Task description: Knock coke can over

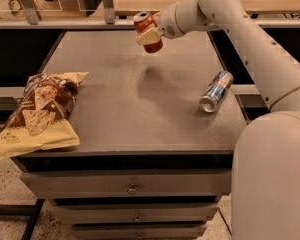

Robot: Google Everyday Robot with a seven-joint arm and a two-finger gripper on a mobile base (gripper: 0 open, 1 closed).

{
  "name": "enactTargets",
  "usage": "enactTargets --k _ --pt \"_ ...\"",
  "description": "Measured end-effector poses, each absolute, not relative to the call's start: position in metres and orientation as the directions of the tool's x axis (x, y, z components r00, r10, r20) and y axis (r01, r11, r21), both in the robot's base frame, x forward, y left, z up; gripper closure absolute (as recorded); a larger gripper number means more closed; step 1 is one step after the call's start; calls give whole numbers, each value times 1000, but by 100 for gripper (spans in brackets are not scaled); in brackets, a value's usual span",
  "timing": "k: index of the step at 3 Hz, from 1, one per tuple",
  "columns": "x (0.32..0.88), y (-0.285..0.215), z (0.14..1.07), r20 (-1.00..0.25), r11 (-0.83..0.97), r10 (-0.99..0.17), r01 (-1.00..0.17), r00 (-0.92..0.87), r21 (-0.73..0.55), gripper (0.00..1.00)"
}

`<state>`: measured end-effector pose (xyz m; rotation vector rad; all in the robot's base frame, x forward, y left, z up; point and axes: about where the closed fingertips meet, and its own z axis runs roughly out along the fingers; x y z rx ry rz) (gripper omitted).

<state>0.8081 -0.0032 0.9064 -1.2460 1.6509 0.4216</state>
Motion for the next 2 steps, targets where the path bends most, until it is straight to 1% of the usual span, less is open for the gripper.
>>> enactTargets --k 1,2 --pt "804 6 907 -710 315 -699 -857 80 -407 100" --pt "795 9 895 -525 175 -841 -849 134 -498 100"
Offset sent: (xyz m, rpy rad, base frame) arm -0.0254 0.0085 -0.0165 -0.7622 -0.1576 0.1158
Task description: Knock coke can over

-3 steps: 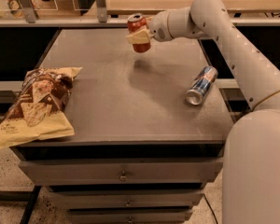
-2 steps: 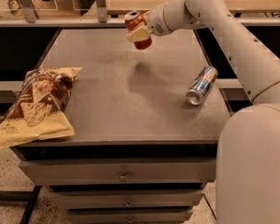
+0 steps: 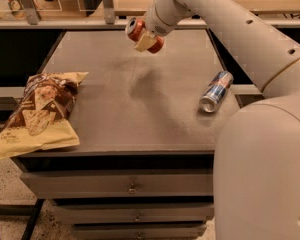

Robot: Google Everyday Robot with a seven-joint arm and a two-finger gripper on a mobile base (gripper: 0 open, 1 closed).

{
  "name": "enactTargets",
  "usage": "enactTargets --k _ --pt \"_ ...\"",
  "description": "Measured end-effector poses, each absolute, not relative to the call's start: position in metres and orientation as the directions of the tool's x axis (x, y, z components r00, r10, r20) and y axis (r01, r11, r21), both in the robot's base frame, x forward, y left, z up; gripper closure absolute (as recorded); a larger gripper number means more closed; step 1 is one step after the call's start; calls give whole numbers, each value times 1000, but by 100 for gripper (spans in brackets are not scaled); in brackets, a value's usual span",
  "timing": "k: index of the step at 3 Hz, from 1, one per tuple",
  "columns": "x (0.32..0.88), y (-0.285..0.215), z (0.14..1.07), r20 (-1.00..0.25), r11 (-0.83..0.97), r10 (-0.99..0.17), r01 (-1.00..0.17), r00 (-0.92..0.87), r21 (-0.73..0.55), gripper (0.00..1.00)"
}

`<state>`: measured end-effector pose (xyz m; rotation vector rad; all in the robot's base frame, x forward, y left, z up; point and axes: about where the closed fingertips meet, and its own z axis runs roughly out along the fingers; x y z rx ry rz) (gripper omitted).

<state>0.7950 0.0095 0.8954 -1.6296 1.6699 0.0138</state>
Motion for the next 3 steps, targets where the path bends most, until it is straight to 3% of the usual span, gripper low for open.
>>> enactTargets --k 2,3 --pt "784 4 862 -181 -60 -968 -866 171 -496 59" --pt "782 4 857 -171 -68 -971 -873 170 -482 36"
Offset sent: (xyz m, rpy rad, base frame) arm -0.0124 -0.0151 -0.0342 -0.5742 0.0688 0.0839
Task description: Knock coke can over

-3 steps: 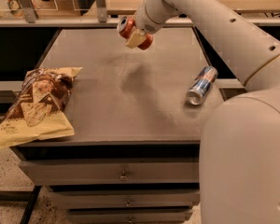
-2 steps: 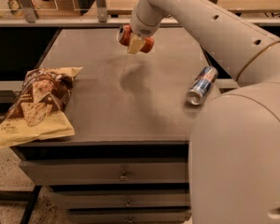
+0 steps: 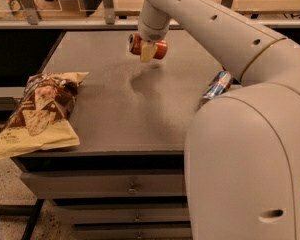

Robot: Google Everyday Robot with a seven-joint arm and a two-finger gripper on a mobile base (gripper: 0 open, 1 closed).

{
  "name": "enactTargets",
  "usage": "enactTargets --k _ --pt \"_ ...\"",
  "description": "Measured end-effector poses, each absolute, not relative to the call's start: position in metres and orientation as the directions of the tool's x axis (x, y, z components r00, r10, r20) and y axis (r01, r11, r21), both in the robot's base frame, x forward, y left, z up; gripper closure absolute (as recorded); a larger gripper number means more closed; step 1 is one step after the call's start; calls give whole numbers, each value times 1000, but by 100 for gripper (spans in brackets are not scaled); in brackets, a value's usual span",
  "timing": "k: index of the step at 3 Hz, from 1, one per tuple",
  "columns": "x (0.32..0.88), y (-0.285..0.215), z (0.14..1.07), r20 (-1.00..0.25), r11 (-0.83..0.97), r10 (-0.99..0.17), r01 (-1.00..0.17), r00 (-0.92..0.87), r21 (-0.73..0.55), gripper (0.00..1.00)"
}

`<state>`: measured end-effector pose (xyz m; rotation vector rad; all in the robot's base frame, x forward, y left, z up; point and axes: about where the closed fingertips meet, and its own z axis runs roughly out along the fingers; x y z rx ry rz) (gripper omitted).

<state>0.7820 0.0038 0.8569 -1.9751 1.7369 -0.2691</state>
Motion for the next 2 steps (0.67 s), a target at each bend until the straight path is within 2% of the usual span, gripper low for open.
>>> enactTargets --k 1,2 --pt "782 5 854 -169 -71 -971 -875 171 -478 13" --pt "782 6 850 -168 -73 -971 -878 172 -474 0"
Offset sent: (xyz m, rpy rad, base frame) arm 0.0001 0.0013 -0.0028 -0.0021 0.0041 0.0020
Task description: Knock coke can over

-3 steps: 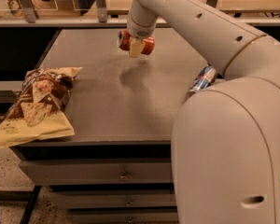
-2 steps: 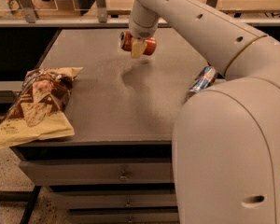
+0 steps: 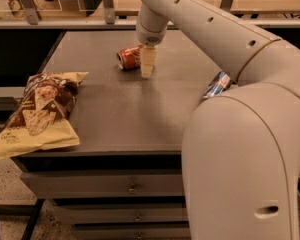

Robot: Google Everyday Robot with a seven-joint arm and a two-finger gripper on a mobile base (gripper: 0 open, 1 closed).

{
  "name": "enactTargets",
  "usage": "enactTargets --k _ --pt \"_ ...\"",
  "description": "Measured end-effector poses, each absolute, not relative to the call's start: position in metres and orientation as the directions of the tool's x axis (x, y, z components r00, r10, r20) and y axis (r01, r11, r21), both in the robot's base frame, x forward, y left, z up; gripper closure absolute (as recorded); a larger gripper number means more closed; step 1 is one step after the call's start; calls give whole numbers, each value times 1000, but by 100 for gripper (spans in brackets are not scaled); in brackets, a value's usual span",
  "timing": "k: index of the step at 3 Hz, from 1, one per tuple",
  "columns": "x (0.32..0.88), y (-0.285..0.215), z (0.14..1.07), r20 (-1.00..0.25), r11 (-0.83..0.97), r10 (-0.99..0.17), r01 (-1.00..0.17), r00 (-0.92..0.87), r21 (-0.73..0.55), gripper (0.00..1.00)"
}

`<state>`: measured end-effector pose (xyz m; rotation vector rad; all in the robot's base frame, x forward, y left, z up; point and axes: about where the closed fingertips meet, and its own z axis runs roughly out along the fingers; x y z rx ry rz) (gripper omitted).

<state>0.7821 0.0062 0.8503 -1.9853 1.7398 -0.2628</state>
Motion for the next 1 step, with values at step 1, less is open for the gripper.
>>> enactTargets --k 1 --pt "782 6 850 -168 -73 -971 -878 172 -474 0"
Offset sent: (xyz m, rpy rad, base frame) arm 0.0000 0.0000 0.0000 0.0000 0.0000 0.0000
